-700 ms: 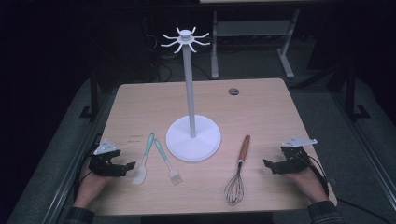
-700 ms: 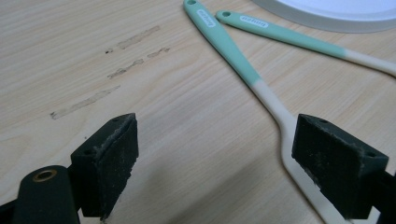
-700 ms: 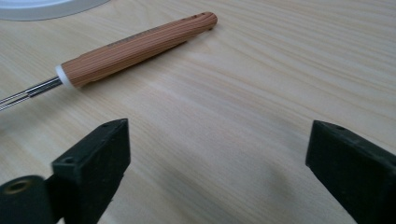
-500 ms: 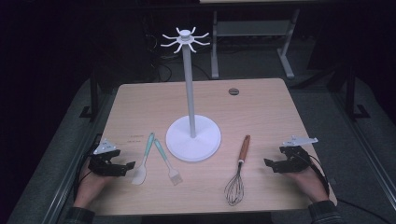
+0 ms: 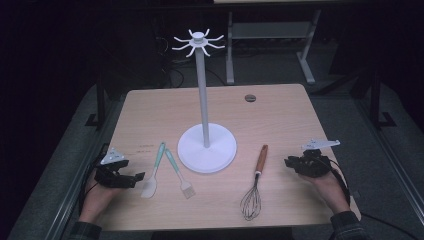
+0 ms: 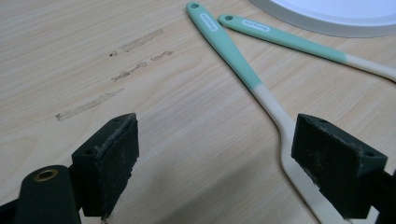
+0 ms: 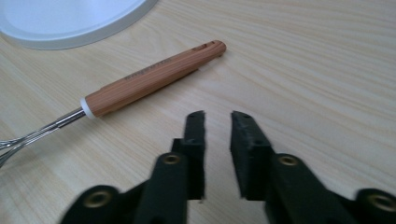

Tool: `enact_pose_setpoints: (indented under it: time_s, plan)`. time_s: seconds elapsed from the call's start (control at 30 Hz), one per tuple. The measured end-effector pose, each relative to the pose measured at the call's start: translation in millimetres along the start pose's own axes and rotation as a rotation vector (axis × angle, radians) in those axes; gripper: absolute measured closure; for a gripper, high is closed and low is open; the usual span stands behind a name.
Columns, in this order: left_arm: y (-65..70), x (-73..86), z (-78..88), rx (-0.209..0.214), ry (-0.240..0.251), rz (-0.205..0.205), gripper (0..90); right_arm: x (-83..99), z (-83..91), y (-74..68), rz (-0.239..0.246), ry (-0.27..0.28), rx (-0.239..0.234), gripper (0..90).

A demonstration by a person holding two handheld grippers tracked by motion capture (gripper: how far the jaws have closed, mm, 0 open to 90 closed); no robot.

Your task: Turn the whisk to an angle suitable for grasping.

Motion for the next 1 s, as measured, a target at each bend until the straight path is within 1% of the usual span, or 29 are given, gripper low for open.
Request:
enact_pose_setpoints:
  time_s: [0.03, 0.07, 0.1, 0.17, 0.2, 0.3, 0.33, 0.43, 0.47, 0.5, 0.53, 0.57, 0.6, 0.63, 0.67, 0.7, 0.73, 0.77, 0.9, 0.93, 0.97, 1.0]
  plan:
    - [0.2, 0.2, -0.1, 0.003, -0.001, 0.000, 14.9, -1.3, 0.1, -0.6, -0.003, 0.006, -0.009, 82.2]
    - [0.2, 0.8, -0.5, 0.005, 0.000, 0.000, 14.9, -4.3, 0.3, -1.0, 0.003, 0.022, -0.021, 88.5]
    - [-0.1, 0.8, -0.5, 0.005, 0.002, 0.002, 14.9, -5.4, 0.7, -2.1, 0.001, 0.021, -0.022, 89.7]
    - [-0.5, 0.7, 0.3, 0.003, 0.003, 0.002, 14.9, -7.1, 0.6, -2.3, 0.000, 0.027, -0.028, 89.8]
    - [-0.7, 0.3, 1.3, 0.000, 0.008, 0.000, 15.0, -10.0, 0.3, -1.9, -0.001, 0.024, -0.021, 89.9]
    - [-0.5, 0.2, 1.5, -0.001, 0.009, 0.002, 15.0, -13.2, -0.2, 0.0, -0.003, 0.033, -0.021, 89.9]
    - [0.0, 0.0, 2.2, 0.000, 0.011, 0.001, 15.0, -15.8, -0.8, 0.7, -0.007, 0.028, -0.012, 89.9]
    - [0.2, 0.3, 3.0, -0.001, 0.012, -0.002, 15.0, -18.8, -2.1, 1.8, -0.009, 0.028, -0.008, 89.9]
    - [1.7, 1.0, 2.9, 0.004, 0.016, 0.005, 15.1, -21.6, -5.0, 1.6, -0.011, 0.018, 0.015, 89.9]
    - [1.7, 1.0, 2.9, 0.004, 0.016, 0.005, 15.1, -21.6, -5.0, 1.6, -0.011, 0.018, 0.015, 89.9]
    - [1.9, 2.0, 2.8, 0.007, 0.008, 0.000, 15.1, -25.1, -11.0, 0.4, 0.010, 0.005, 0.027, 89.9]
    - [1.9, 2.0, 2.8, 0.007, 0.008, 0.000, 15.1, -25.1, -11.0, 0.4, 0.010, 0.005, 0.027, 89.9]
    - [1.9, 2.0, 3.1, 0.012, 0.014, 0.008, 15.1, -27.0, -14.3, 0.2, 0.013, -0.001, 0.029, 89.9]
    - [1.8, 1.6, 3.7, 0.012, 0.019, 0.012, 15.1, -29.2, -17.7, -0.3, 0.007, -0.002, 0.020, 89.9]
    - [0.6, 1.0, 4.9, 0.008, 0.029, 0.013, 15.1, -32.1, -23.0, -0.6, 0.010, -0.014, 0.019, 89.9]
    - [0.6, 1.0, 4.9, 0.008, 0.029, 0.013, 15.1, -32.1, -23.0, -0.6, 0.010, -0.014, 0.019, 89.9]
    - [0.2, 0.9, 5.2, 0.009, 0.028, 0.013, 15.1, -34.1, -25.6, 0.0, 0.024, -0.018, 0.020, 89.9]
    - [-0.1, 1.1, 4.9, 0.007, 0.026, 0.010, 15.1, -36.0, -28.1, -0.7, 0.012, -0.021, 0.009, 89.9]
    - [0.7, 0.7, 4.0, 0.005, 0.021, 0.012, 15.1, -43.4, -37.6, 0.5, 0.022, -0.017, 0.012, 89.9]
    - [1.1, -0.1, 3.9, 0.007, 0.026, 0.011, 15.1, -44.1, -42.8, 1.0, 0.017, -0.025, 0.013, 90.0]
    - [1.1, -0.1, 3.9, 0.007, 0.026, 0.011, 15.1, -44.1, -42.8, 1.0, 0.017, -0.025, 0.013, 90.0]
    - [1.0, -0.2, 3.8, 0.005, 0.025, 0.006, 15.1, -43.9, -48.2, 1.9, 0.012, -0.037, 0.016, 90.0]
Point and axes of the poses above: each handheld gripper's, and its own axes: z roughly backward along the jaws, x roughly out of its underside, y roughly to its right, the point moved 4 cm from there along -z, roughly forward along the jaws, and after that the axes turned 8 degrees about -z, right-handed, at the moved point
